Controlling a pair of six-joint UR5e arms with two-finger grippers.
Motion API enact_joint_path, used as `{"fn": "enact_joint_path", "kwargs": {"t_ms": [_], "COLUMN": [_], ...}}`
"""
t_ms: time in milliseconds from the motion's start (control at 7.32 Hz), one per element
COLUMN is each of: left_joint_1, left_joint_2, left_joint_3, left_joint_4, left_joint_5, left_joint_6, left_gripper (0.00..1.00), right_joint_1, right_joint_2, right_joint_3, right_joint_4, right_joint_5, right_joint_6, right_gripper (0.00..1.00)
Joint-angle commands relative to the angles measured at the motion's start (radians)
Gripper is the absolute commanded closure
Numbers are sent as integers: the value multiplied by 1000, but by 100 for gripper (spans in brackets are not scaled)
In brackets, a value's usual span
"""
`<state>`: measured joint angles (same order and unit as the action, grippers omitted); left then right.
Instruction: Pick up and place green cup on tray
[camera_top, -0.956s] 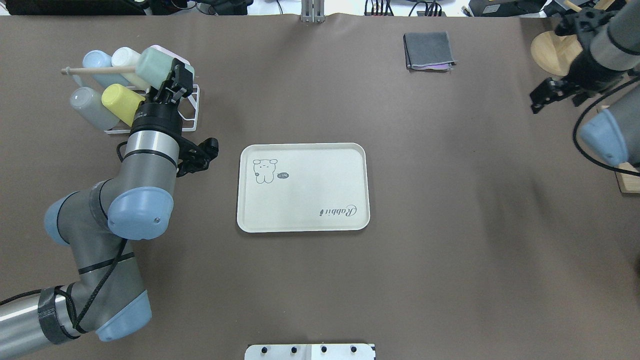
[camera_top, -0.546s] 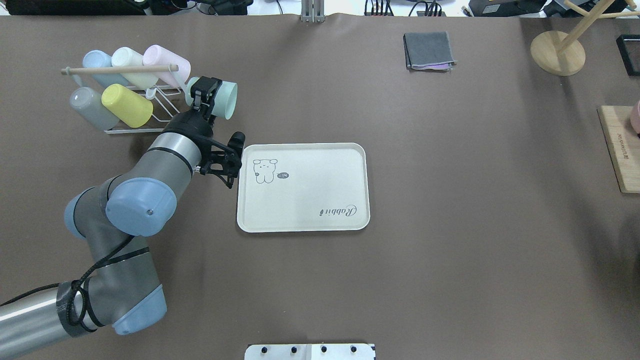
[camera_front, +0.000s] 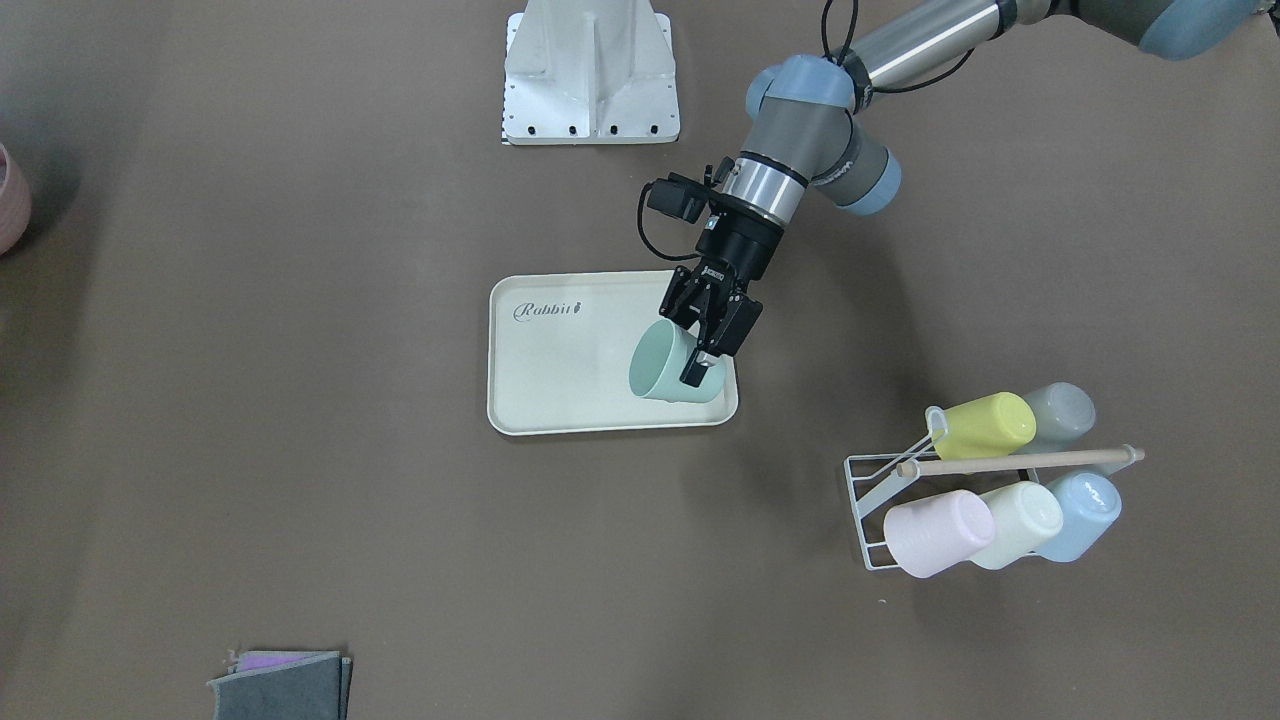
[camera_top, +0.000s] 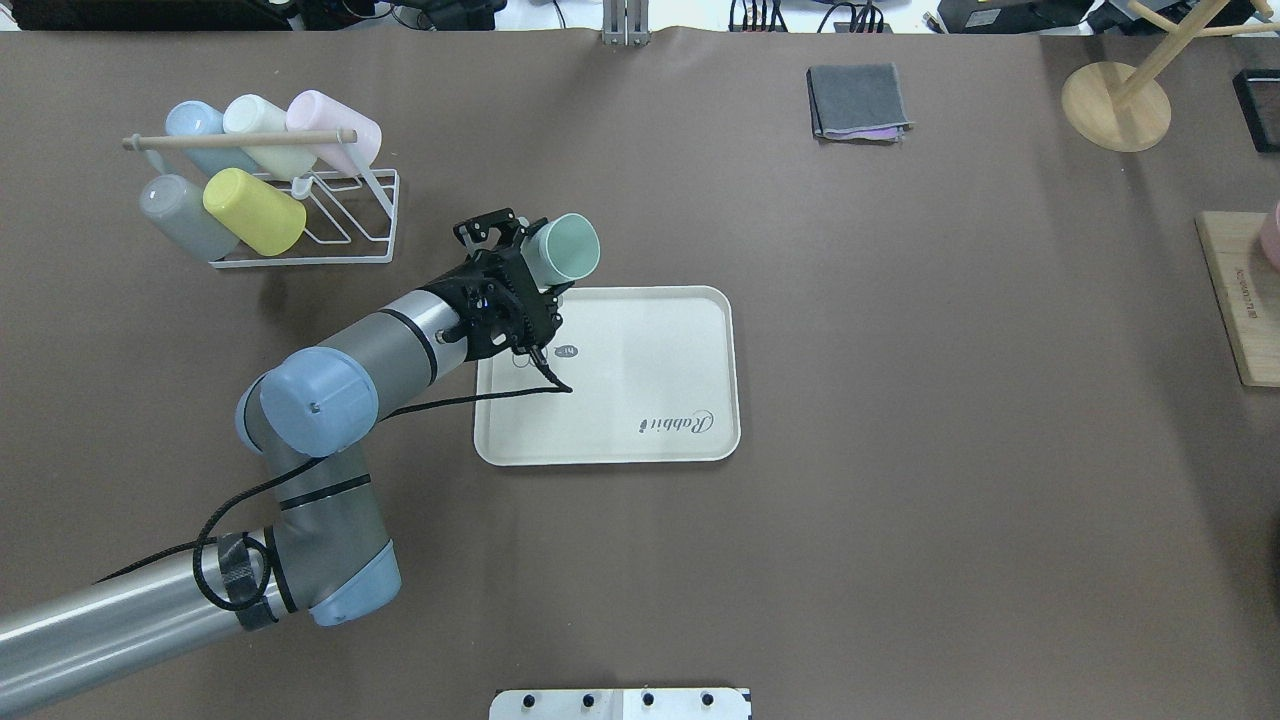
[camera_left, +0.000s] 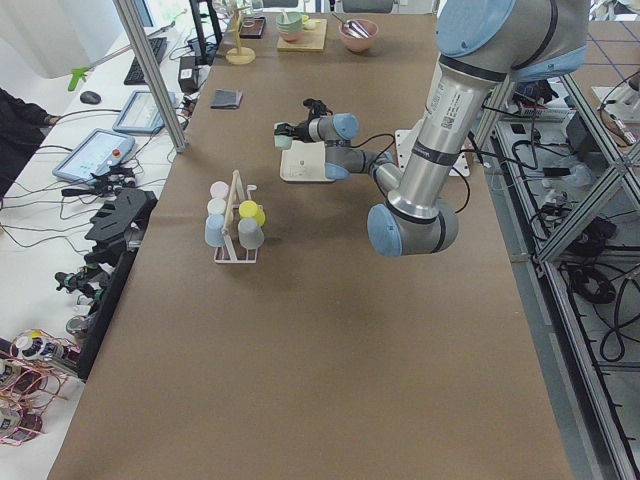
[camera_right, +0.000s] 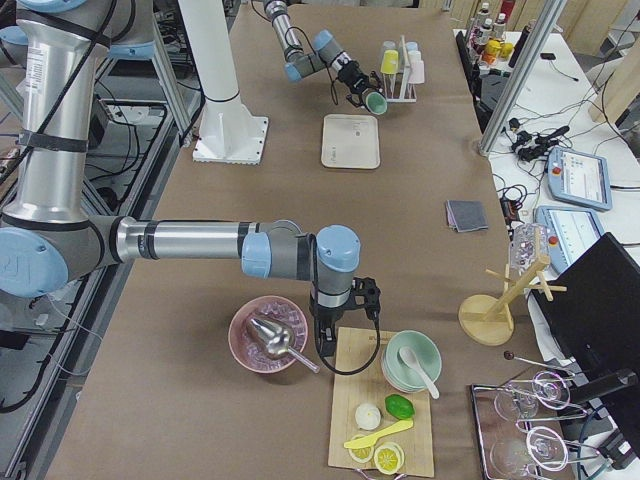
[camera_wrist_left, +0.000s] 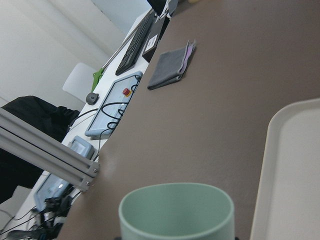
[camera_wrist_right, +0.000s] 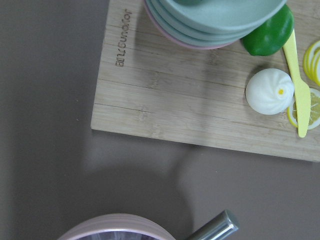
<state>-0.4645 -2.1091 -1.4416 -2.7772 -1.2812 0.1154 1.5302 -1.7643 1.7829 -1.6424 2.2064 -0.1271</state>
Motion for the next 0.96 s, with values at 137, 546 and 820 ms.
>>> {"fn": "enact_joint_path", "kwargs": {"t_ms": [137,546,820], "left_joint_1": [3,3,6], "left_joint_2": [-17,-44,-97], "left_joint_3": [85,200,233], "left_joint_4": [-260,-350,-349], "left_joint_5": [-220,-299,-349], "left_joint_6": [-238,-243,-393], "left_gripper": [100,100,100], "right_joint_1": [8,8,8], "right_joint_2": [-11,-9,-9], "right_joint_3": [-6,-23,-23], "right_joint_4": [7,9,9], "right_joint_5": [-7,-7,-11], "right_joint_6": [-12,-13,-13], "right_gripper": [0,0,0]}}
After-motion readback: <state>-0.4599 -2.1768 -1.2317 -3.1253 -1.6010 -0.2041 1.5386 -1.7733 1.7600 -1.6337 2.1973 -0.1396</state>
